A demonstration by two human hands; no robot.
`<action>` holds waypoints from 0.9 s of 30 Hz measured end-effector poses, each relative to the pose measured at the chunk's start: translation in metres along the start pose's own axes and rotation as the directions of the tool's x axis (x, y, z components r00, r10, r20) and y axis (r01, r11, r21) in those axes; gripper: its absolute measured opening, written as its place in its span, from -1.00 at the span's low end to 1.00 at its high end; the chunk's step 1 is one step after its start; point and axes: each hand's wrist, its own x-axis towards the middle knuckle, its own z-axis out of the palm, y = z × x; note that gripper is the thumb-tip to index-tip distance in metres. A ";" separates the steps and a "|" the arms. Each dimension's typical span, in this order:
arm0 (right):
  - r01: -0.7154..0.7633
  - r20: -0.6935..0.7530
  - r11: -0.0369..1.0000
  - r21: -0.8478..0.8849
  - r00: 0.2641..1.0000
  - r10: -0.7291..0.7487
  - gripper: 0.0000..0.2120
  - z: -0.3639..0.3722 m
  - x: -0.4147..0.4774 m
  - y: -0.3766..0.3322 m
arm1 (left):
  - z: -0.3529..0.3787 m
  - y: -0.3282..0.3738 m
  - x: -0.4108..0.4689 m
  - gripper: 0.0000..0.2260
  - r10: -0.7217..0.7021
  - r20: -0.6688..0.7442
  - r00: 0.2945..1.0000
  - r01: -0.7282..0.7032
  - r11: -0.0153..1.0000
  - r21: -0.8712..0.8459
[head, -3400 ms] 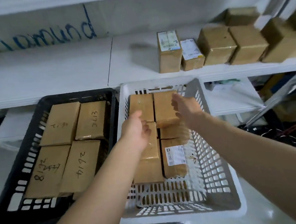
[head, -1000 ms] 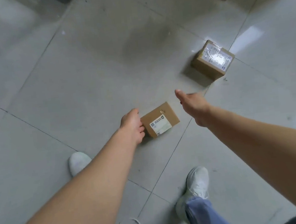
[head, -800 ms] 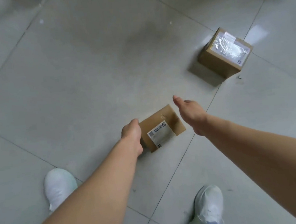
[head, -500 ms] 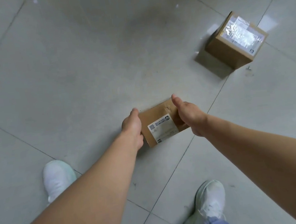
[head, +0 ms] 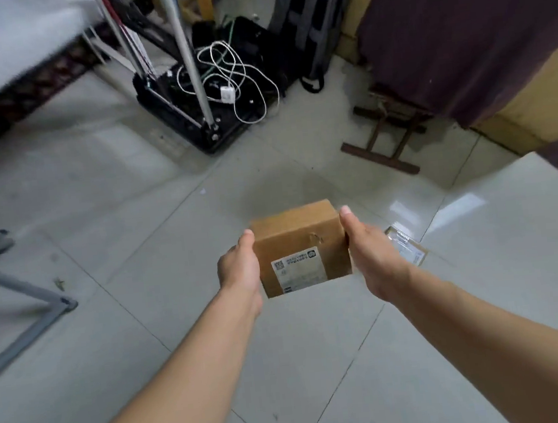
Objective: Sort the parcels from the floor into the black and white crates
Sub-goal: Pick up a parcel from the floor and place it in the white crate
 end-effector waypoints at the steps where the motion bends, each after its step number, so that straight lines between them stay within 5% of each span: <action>1: 0.036 -0.014 0.999 -0.009 0.999 -0.036 -0.51 0.000 -0.017 -0.026 | -0.007 0.026 -0.018 -0.79 0.040 -0.002 0.999 -0.040 0.999 -0.007; 10: 0.152 0.060 0.986 0.069 0.986 -0.157 -0.45 0.050 -0.164 -0.201 | -0.102 0.202 -0.163 -0.72 0.300 -0.142 0.943 -0.318 0.940 -0.126; 19: 0.273 0.240 0.953 0.129 0.924 -0.297 -0.24 0.196 -0.273 -0.309 | -0.260 0.302 -0.219 -0.65 0.356 -0.342 0.870 -0.447 0.862 -0.240; 27: 0.294 0.345 0.941 0.167 0.877 -0.335 -0.72 0.341 -0.322 -0.364 | -0.395 0.381 -0.199 -0.77 0.390 -0.356 0.849 -0.502 0.805 -0.315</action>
